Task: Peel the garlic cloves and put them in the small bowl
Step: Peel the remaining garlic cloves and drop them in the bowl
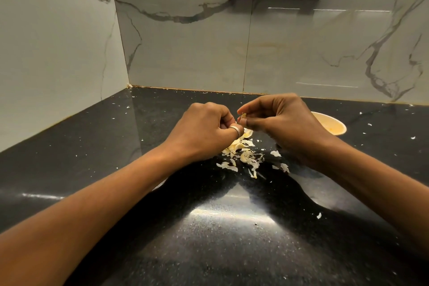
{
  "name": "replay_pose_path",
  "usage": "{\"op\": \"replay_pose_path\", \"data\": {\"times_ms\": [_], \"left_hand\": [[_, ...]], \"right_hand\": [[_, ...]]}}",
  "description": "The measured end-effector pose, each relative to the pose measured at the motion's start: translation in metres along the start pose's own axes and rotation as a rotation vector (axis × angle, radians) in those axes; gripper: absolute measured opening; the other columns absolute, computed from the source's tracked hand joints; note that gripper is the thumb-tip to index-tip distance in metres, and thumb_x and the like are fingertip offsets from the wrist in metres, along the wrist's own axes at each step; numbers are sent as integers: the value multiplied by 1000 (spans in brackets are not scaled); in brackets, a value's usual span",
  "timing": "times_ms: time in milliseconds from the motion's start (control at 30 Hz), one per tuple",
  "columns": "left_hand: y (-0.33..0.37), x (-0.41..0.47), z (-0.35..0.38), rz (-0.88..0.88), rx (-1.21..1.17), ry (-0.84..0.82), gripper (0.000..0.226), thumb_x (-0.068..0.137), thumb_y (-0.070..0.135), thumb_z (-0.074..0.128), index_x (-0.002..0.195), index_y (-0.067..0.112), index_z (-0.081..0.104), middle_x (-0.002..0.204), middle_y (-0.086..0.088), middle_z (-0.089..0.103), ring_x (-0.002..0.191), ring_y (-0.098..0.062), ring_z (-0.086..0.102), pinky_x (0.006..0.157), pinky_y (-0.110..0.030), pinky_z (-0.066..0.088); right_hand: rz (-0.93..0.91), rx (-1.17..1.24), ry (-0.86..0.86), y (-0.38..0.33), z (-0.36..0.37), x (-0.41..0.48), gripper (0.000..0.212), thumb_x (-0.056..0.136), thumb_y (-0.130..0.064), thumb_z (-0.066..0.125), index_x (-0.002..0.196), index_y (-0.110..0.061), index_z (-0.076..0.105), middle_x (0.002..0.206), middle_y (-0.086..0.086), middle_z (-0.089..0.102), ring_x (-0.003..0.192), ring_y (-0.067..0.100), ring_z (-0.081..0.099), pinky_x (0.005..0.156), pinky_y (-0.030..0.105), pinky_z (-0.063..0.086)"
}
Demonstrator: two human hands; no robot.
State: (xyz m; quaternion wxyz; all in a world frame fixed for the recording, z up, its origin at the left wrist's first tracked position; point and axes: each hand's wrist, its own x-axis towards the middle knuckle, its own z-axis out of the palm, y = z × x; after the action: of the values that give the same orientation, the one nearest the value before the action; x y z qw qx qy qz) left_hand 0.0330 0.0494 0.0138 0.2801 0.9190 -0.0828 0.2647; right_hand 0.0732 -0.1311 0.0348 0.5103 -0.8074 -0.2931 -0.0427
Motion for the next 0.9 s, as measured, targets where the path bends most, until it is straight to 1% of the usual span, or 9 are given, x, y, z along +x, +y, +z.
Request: {"op": "replay_pose_path", "data": {"times_ms": [100, 200, 300, 400, 533, 667, 767, 833, 900], "left_hand": [[1, 0, -1, 5, -20, -7, 15, 89, 36, 70, 80, 25, 73, 69, 12, 66, 62, 1, 59, 61, -26, 47], [6, -1, -2, 5, -98, -44, 7, 89, 30, 71, 93, 25, 76, 70, 18, 64, 61, 10, 58, 63, -22, 48], [8, -2, -3, -54, -215, -86, 11, 93, 26, 69, 101, 21, 76, 69, 11, 67, 56, 1, 64, 59, -29, 58], [9, -1, -5, -169, -351, -106, 10, 94, 21, 69, 99, 15, 75, 82, -7, 73, 67, -17, 71, 54, -34, 61], [9, 0, -7, -320, -497, -88, 8, 93, 16, 69, 94, 10, 74, 89, -11, 72, 70, -12, 66, 55, -28, 56], [8, 0, -9, -284, -413, -18, 10, 91, 15, 69, 83, 11, 74, 79, -8, 71, 67, -14, 67, 53, -28, 57], [10, -2, -9, -180, -253, 34, 9, 87, 19, 73, 80, 14, 75, 68, 0, 69, 60, -15, 68, 57, -35, 61], [11, -3, -8, -128, -185, 60, 8, 85, 23, 75, 80, 16, 76, 68, 4, 70, 63, -15, 69, 62, -40, 62], [11, -3, -8, -116, -177, 78, 7, 83, 23, 76, 81, 17, 76, 69, 3, 71, 64, -16, 70, 62, -42, 62]], "right_hand": [[61, 110, 5, 0, -2, 0, 17, 81, -8, 81, 97, -11, 77, 88, 5, 77, 85, 16, 73, 76, 24, 60], [101, 191, 5, -1, -2, 0, 16, 82, -6, 78, 98, -4, 75, 91, 14, 76, 88, 25, 74, 79, 30, 62], [114, 203, -5, -2, -3, 0, 14, 85, -6, 75, 99, -2, 74, 93, 15, 76, 92, 27, 74, 82, 31, 62], [111, 224, -14, -4, -2, -1, 13, 86, -3, 73, 98, -2, 73, 94, 15, 75, 91, 26, 75, 83, 31, 62], [96, 240, -39, -5, 2, -3, 14, 85, -6, 74, 99, -4, 73, 92, 14, 76, 89, 25, 75, 80, 29, 62], [103, 277, -42, -8, 4, -4, 14, 85, -15, 75, 96, -6, 75, 90, 15, 76, 84, 23, 75, 75, 27, 62], [112, 265, -30, -8, 5, -5, 12, 86, -11, 75, 95, -3, 75, 91, 18, 75, 83, 26, 75, 76, 30, 63], [120, 246, -37, -8, 5, -5, 11, 88, -7, 73, 96, -1, 74, 91, 19, 75, 86, 30, 75, 79, 33, 63], [140, 257, -45, -8, 4, -5, 10, 88, -3, 72, 97, 2, 74, 91, 20, 75, 84, 29, 75, 77, 31, 63]]}}
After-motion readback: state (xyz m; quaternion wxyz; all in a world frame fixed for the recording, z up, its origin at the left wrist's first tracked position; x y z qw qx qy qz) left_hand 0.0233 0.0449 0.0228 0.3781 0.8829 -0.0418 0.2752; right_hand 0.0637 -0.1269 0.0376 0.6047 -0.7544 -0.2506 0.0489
